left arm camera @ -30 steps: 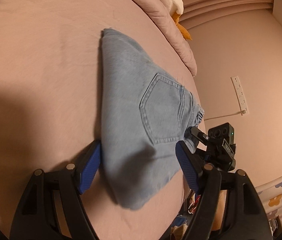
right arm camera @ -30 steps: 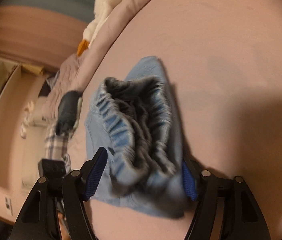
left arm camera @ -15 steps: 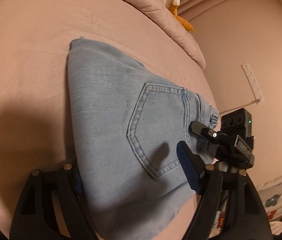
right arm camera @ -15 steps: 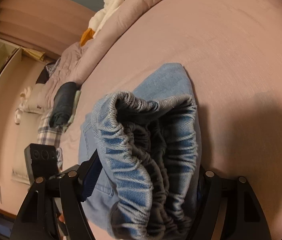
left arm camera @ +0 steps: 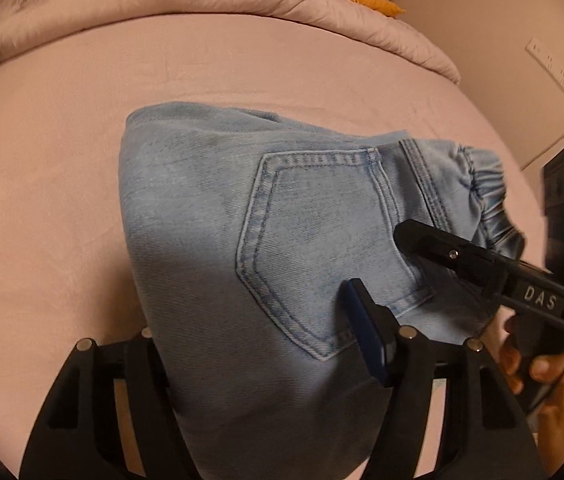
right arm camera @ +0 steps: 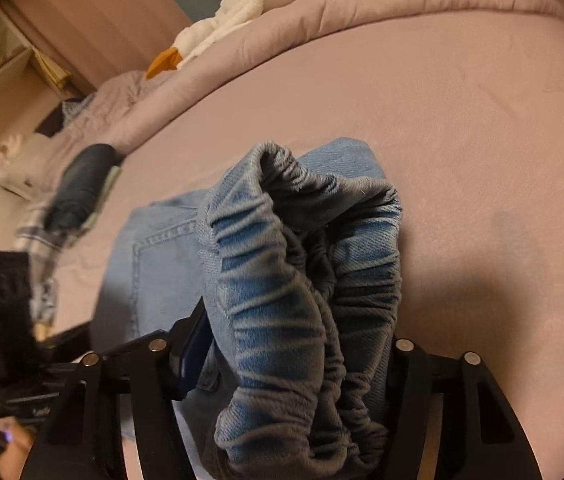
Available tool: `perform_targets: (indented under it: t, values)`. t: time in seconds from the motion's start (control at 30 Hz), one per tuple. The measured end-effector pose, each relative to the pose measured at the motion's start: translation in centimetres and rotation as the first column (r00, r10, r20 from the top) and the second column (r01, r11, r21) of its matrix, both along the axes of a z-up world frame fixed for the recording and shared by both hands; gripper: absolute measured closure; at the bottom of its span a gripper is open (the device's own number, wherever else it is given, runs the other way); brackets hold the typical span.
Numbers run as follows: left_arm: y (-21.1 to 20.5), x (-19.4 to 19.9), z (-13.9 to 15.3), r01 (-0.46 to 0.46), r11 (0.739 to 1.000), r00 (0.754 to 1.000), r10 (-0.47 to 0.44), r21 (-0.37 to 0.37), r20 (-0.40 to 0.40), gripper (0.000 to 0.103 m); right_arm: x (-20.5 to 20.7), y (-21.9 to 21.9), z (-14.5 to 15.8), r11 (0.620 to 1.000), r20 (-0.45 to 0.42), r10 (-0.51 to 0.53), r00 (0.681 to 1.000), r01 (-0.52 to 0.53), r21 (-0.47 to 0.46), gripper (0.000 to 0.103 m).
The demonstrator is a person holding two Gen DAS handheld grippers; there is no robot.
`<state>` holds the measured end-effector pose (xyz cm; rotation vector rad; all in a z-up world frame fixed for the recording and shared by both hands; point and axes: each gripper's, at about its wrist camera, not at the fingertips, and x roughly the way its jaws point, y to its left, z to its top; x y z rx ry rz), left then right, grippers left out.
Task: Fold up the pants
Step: 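Grasp the elastic waistband with the right tool and lift the bundle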
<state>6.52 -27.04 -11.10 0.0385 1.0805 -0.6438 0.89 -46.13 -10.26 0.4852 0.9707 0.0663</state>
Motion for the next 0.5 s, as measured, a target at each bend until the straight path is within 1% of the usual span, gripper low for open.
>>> perform_targets:
  t: [0.13, 0.27, 0.4, 0.5]
  values:
    - [0.1, -0.2, 0.1, -0.010, 1.000, 1.000, 0.010, 0.017, 0.022, 0.039, -0.2, 1.2, 0.8, 0.994, 0.015, -0.006, 1.000, 0.007, -0.111, 0.048]
    - [-0.3, -0.6, 0.6, -0.026, 0.999, 0.998, 0.024, 0.039, 0.066, 0.045, -0.6, 2.0, 1.7, 0.985, 0.040, -0.014, 0.999, 0.021, -0.173, 0.054]
    - [-0.6, -1.7, 1.4, -0.043, 0.996, 0.991, 0.033, 0.074, 0.128, 0.060, -1.3, 2.9, 2.7, 0.975, 0.083, -0.021, 0.996, 0.039, -0.221, 0.057]
    - [-0.6, -2.6, 2.0, -0.053, 0.993, 0.984, 0.035, 0.101, 0.172, 0.065, -1.8, 3.7, 3.5, 0.968, 0.103, -0.012, 0.995, 0.038, -0.249, 0.057]
